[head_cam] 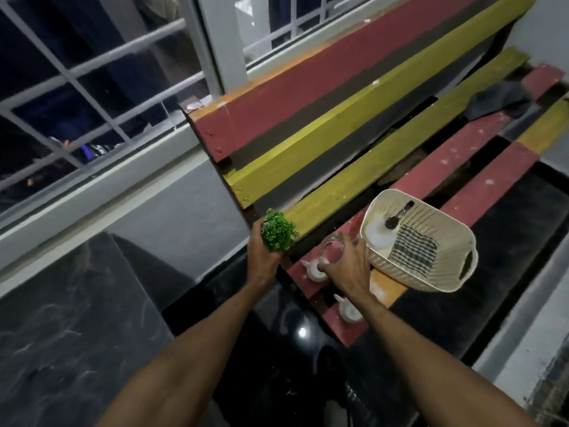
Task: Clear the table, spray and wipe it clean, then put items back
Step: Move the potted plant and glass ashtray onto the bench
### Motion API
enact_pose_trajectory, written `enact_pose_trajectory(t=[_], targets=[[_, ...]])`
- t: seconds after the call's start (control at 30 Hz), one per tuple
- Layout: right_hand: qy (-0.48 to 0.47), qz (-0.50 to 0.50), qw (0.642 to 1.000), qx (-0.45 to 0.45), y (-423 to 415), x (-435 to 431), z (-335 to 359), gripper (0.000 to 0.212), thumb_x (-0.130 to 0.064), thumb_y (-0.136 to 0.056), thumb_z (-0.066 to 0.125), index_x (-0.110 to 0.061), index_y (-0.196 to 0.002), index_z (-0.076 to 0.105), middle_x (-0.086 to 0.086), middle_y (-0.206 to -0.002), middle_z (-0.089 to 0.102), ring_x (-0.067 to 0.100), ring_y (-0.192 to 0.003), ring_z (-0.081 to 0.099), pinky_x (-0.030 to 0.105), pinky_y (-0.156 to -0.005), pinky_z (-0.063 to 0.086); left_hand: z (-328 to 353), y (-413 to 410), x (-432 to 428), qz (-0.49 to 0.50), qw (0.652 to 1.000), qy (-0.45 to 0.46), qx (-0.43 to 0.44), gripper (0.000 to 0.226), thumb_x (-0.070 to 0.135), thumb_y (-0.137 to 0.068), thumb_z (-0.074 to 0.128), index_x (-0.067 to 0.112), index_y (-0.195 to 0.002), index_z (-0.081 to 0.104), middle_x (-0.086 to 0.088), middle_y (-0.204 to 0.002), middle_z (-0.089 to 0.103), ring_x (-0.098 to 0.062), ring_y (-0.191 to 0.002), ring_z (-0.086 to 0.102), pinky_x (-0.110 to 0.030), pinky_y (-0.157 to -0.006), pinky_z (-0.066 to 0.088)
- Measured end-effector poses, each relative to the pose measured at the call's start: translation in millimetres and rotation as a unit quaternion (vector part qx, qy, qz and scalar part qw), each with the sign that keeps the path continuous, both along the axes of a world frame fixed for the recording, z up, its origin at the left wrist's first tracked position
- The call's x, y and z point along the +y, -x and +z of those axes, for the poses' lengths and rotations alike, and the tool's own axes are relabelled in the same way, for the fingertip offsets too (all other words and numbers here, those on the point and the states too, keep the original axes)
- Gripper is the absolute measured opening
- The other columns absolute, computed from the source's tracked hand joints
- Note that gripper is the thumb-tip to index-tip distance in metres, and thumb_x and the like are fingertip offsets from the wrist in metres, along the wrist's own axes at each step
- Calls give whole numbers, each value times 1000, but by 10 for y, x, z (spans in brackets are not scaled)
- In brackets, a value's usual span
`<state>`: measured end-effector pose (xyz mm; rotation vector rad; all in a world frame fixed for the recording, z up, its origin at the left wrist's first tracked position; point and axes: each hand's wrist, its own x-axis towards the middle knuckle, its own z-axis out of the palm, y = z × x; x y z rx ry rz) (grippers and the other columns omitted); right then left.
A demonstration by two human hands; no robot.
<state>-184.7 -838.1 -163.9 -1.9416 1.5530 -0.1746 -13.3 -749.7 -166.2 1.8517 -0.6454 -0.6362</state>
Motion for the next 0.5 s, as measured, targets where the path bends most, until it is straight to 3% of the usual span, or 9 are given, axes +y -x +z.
enact_pose_trajectory(t=[0.13,0.2,0.27,0.4,0.5], targets=[[-12,26,1000,1,-276,-442,-390,96,-49,-64,84,-26,-146,40,17,-136,42,38,-131,39,48,-105,43,-448,-130,-349,22,1000,-5,-3,79,9,-73,91,18,-138,47,-1,-128,60,-9,-113,58,-17,-90,50],[-12,44,999,7,-389,-635,-625,98,-46,-63,85,-26,-146,38,17,-136,40,38,-131,37,47,-106,41,-719,-179,-521,30,1000,-5,-8,80,11,-74,90,26,-138,45,1,-127,58,-6,-113,57,-13,-89,49],[-22,60,998,19,-460,-764,-836,100,-42,-62,85,-27,-147,35,17,-136,38,37,-130,36,45,-104,41,-944,-211,-659,43,999,-9,3,80,14,-74,91,31,-137,44,1,-127,58,-8,-114,58,-20,-90,51],[-32,80,996,40,-495,-889,-1175,92,-32,-66,81,-23,-146,36,17,-131,39,38,-123,41,41,-97,45,-1349,-248,-817,52,998,-20,13,85,14,-75,91,19,-144,43,-9,-135,58,-26,-126,58,-41,-100,53],[-32,97,990,93,-475,-907,-1379,88,-31,-71,75,-18,-147,33,21,-137,38,41,-126,41,44,-102,40,-1559,-243,-861,65,998,-19,8,81,12,-75,89,34,-138,44,0,-133,57,-19,-125,57,-34,-96,53]])
